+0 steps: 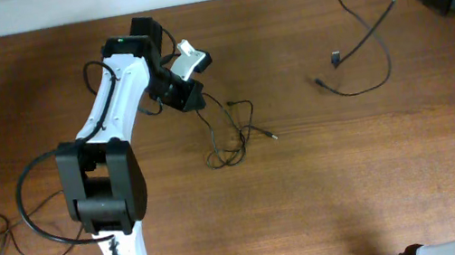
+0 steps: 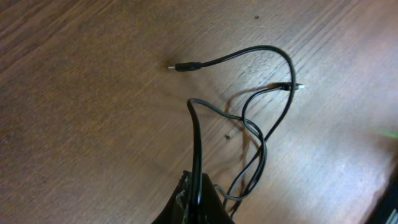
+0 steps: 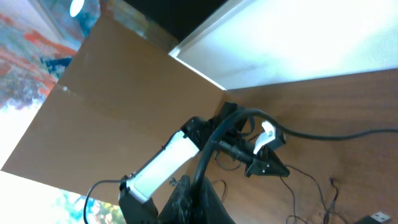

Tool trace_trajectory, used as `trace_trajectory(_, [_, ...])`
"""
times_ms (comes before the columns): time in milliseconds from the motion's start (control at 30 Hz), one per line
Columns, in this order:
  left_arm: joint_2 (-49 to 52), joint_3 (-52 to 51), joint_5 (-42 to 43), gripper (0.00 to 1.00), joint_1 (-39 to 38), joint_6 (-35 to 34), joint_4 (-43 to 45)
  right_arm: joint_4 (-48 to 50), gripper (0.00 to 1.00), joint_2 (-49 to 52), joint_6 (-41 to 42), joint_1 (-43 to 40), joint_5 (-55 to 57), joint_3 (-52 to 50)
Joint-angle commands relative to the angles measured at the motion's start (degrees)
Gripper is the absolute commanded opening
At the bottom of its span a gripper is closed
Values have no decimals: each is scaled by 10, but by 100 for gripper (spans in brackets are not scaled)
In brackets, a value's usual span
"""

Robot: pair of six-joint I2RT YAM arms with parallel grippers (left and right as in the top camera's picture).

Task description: Untangle cables

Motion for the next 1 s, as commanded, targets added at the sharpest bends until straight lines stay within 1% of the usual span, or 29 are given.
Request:
trace_trajectory(0, [5, -2, -7, 0, 1, -12, 9, -85, 4, -10, -74, 32, 91, 7])
trace_trajectory(67, [4, 6, -6, 0, 1, -39, 7, -135, 4, -4, -88, 67, 173, 7])
trace_trajectory(100, [4, 21, -5, 0, 3, -57, 2, -145, 4, 0, -88, 92, 210, 7])
trace_trajectory(167, [2, 55, 9, 0, 5, -64, -19, -146, 4, 9, -87, 135, 255, 7])
trace_trajectory(200, [-4, 99, 20, 0, 5, -63, -45, -145, 4, 21, -87, 180, 297, 7])
trace_trajectory(233, [-10, 139, 17, 0, 5, -63, -67, -146, 4, 31, -85, 205, 329, 7])
trace_trajectory(300, [-28, 218, 6, 0, 7, -64, -106, -146, 4, 54, -65, 243, 378, 7])
trace_trajectory(333, [-37, 246, -5, 0, 10, -66, -118, -146, 4, 61, -61, 250, 384, 7])
trace_trajectory(400, [-62, 327, -78, 0, 25, -116, -146, -147, 4, 81, -61, 263, 385, 7])
trace_trajectory(467, [-91, 389, -177, 0, 50, -167, -165, -148, 4, 87, -61, 263, 385, 7])
trace_trajectory(533, [-124, 416, -281, 0, 90, -217, -169, -148, 4, 88, -62, 261, 395, 7])
trace_trajectory(600, [-140, 416, -328, 0, 139, -242, -166, -149, 4, 88, -62, 261, 397, 7])
trace_trajectory(700, [-137, 414, -339, 0, 234, -284, -166, -151, 4, 88, -62, 261, 397, 7])
trace_trajectory(767, [-129, 414, -338, 0, 325, -330, -155, -157, 4, 88, -62, 261, 397, 7])
trace_trajectory(867, [-105, 413, -338, 0, 406, -332, -147, -157, 4, 88, -62, 261, 398, 7])
trace_trajectory(933, [-82, 413, -338, 0, 444, -333, -149, -158, 4, 88, -62, 261, 398, 7])
trace_trajectory(967, [-67, 412, -339, 0, 467, -349, -154, -161, 4, 88, -62, 261, 400, 7])
